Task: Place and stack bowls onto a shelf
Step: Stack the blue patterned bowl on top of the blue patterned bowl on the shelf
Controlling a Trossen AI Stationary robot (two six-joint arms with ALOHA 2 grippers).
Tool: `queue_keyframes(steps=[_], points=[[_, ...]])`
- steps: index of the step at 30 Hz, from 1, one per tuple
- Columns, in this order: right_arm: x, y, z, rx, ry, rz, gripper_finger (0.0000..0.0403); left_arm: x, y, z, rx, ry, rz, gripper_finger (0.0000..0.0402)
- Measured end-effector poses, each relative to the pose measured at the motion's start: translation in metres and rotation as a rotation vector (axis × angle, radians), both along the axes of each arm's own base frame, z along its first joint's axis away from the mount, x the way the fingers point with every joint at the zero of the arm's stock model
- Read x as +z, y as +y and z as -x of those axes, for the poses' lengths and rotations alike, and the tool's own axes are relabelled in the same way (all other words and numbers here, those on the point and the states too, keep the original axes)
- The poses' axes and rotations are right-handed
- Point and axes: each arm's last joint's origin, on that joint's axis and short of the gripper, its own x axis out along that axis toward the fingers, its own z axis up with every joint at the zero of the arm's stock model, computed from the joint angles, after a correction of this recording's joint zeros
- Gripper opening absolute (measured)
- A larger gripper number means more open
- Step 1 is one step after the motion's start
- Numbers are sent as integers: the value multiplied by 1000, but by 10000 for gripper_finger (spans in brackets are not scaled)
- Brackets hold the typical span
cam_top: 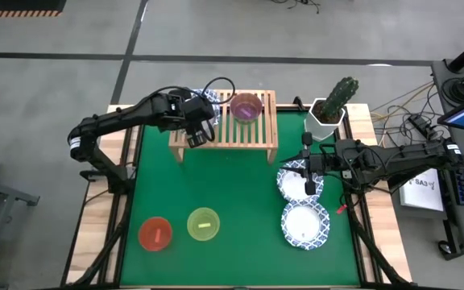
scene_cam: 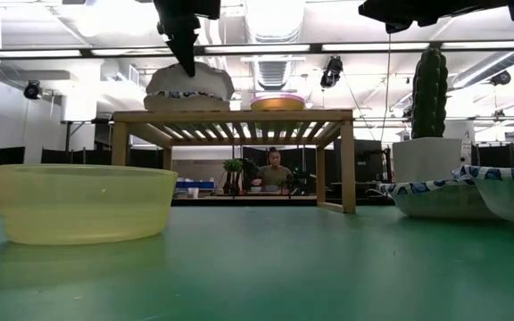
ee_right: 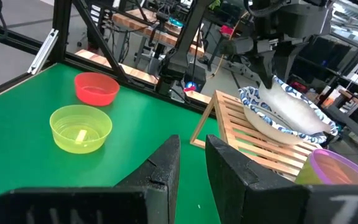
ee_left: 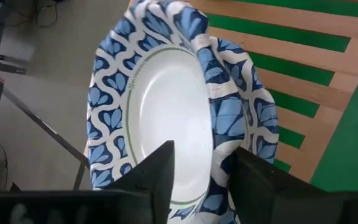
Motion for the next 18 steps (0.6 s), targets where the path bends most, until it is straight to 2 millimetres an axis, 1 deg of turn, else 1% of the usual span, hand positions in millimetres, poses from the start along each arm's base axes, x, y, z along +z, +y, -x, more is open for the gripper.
queue_keyframes(steps=[4, 9, 12, 15, 18], points=[[0, 0, 0, 0, 2, 0, 68, 2, -2, 5, 0, 13, 5, 146], [0, 0, 0, 0, 2, 0, 68, 6, -5, 12, 19, 9, 19, 165], [0, 0, 0, 0, 2, 0, 68, 8, -7, 17, 19, -13, 75, 180], [0, 0, 0, 0, 2, 0, 68, 9, -9, 19, 2, -16, 116, 203], [0, 0, 0, 0, 2, 0, 68, 11, -10, 23, -2, -19, 118, 231]])
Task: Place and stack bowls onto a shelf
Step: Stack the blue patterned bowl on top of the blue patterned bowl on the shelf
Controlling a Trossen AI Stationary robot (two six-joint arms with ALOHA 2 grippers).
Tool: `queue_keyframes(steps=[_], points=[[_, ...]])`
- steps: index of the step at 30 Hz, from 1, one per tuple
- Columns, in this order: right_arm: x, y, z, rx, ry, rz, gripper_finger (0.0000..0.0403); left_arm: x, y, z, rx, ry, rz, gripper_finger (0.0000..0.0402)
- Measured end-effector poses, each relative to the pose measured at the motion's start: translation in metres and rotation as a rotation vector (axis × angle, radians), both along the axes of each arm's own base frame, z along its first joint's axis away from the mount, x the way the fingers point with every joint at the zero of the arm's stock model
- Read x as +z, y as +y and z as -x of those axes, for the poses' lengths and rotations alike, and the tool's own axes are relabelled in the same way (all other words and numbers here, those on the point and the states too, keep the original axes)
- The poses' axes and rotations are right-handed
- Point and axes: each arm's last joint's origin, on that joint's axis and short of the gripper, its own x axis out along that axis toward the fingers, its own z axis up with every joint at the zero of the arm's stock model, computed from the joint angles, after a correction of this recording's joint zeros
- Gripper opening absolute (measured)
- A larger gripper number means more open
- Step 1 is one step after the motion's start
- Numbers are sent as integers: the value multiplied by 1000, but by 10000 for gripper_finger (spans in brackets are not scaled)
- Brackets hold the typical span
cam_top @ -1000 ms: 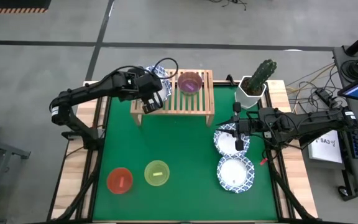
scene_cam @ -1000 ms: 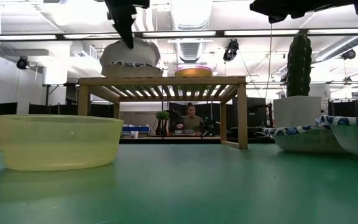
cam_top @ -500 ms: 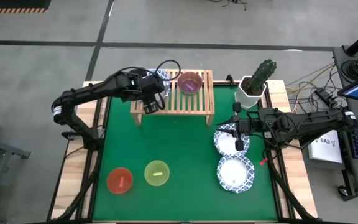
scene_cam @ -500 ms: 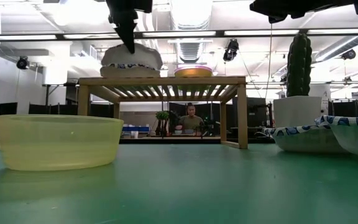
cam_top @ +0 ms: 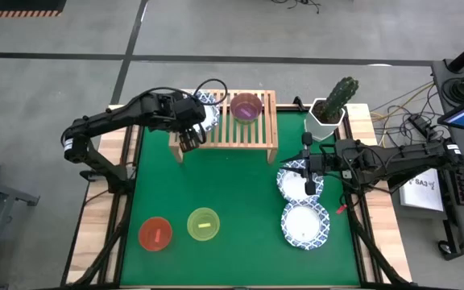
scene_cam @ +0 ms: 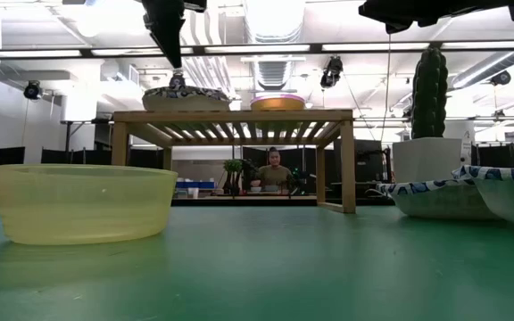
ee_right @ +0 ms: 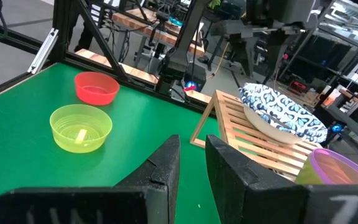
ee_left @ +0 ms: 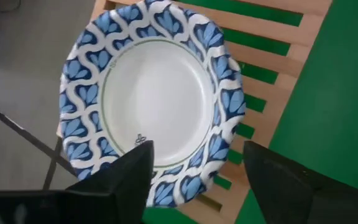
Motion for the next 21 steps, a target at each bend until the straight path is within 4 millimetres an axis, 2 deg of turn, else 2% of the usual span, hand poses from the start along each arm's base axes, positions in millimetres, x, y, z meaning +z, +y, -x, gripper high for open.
queue_keyframes(steps=[6, 11, 15, 21], points=[[0, 0, 0, 0, 0, 0, 68, 10, -3, 13, -67, 3, -32, 263], [0, 0, 0, -1, -2, -1, 68, 22, -4, 14, -215, -82, -54, 250], [0, 0, 0, -3, -3, -18, 68, 24, -8, 19, -335, -181, -20, 189], [-3, 0, 0, -5, 6, -27, 68, 1, -11, 33, -322, -229, -24, 32]])
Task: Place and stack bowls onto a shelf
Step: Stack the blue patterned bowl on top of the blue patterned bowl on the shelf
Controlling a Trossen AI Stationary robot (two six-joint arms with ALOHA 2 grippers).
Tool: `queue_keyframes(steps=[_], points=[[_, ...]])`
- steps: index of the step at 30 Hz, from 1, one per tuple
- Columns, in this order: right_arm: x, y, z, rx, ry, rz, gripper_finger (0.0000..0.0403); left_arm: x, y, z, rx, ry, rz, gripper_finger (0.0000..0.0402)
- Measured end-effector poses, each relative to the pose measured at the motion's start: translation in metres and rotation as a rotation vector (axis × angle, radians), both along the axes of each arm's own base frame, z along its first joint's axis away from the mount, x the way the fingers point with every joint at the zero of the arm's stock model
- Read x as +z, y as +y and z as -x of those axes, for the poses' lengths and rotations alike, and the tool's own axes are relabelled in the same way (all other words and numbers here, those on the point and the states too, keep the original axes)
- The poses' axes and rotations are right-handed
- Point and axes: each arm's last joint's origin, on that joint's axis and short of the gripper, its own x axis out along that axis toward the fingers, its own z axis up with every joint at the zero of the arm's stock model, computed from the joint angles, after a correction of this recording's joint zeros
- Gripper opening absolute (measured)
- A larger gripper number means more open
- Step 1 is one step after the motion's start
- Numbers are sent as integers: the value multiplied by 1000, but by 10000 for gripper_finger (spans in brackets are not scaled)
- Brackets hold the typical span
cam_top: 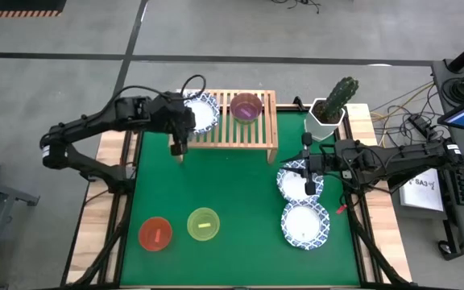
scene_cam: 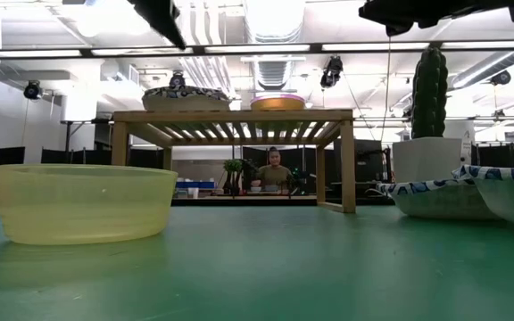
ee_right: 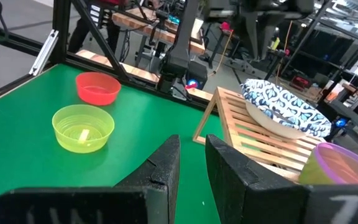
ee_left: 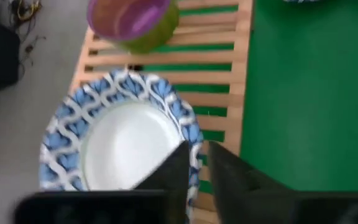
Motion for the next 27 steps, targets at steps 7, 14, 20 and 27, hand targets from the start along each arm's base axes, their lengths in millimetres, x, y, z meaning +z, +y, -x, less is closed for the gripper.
queue_keyframes(steps=[7, 14, 20, 27], points=[[0, 0, 0, -7, -1, -54, 68, -30, -6, 9, 107, -170, 74, 22], [-3, 0, -3, -35, 19, -258, 68, -40, -31, 18, 44, -441, 114, 2], [-8, 1, -15, -69, 79, -425, 68, -49, -55, 27, -99, -620, 101, 4], [2, 2, -35, -142, 261, -537, 68, -69, -66, 42, -199, -739, 45, 4]])
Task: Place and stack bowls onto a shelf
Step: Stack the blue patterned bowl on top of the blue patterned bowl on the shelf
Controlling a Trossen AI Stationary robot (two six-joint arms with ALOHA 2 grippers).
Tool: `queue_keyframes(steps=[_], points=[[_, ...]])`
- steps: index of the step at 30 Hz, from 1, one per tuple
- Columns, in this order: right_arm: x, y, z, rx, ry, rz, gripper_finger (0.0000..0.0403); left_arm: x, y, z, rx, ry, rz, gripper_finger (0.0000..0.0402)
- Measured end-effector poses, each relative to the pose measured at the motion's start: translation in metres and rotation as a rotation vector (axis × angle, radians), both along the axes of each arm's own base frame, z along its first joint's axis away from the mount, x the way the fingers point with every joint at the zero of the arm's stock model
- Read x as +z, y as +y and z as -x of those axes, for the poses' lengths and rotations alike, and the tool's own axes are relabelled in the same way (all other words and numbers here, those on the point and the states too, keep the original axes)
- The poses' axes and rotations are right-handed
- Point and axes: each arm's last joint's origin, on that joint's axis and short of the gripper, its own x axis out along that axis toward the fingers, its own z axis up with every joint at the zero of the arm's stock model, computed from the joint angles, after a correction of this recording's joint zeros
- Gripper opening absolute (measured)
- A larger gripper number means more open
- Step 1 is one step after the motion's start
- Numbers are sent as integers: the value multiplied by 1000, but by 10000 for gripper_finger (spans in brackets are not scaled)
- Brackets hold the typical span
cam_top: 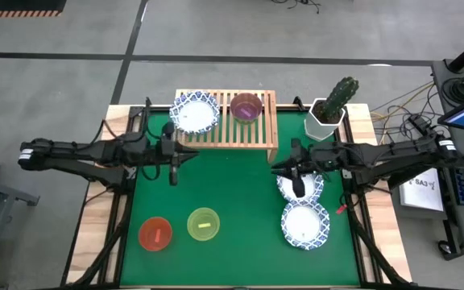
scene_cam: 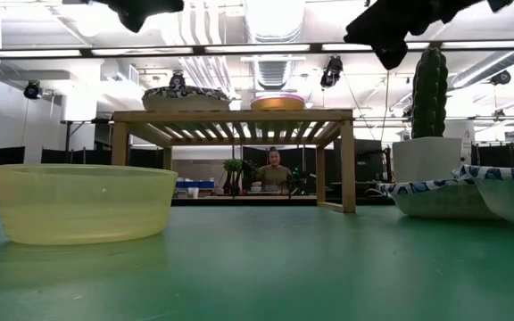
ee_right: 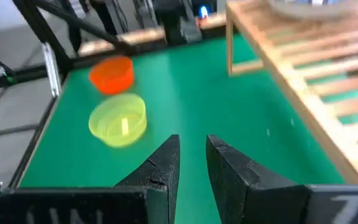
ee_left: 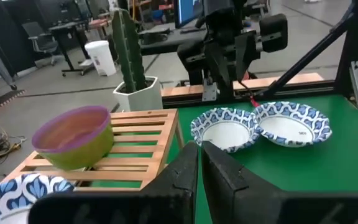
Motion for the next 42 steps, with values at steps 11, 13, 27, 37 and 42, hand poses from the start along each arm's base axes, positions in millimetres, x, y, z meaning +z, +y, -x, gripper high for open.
queue_keyframes(steps=[11, 13, 27, 37, 42], points=[[8, 1, -16, -226, 549, -262, 68, -12, 1, 24, 1, -38, -1, 4], [7, 1, -19, -298, 658, -311, 68, -14, 1, 26, 0, -34, -1, 4], [-23, 8, -78, -418, 1014, -404, 156, -15, 1, 32, 4, -2, 18, 4], [-87, 16, -106, -550, 1203, -345, 144, -14, 1, 46, 9, -10, 48, 4], [-106, 16, -111, -570, 1255, -303, 125, -15, 1, 48, 9, -11, 50, 4]])
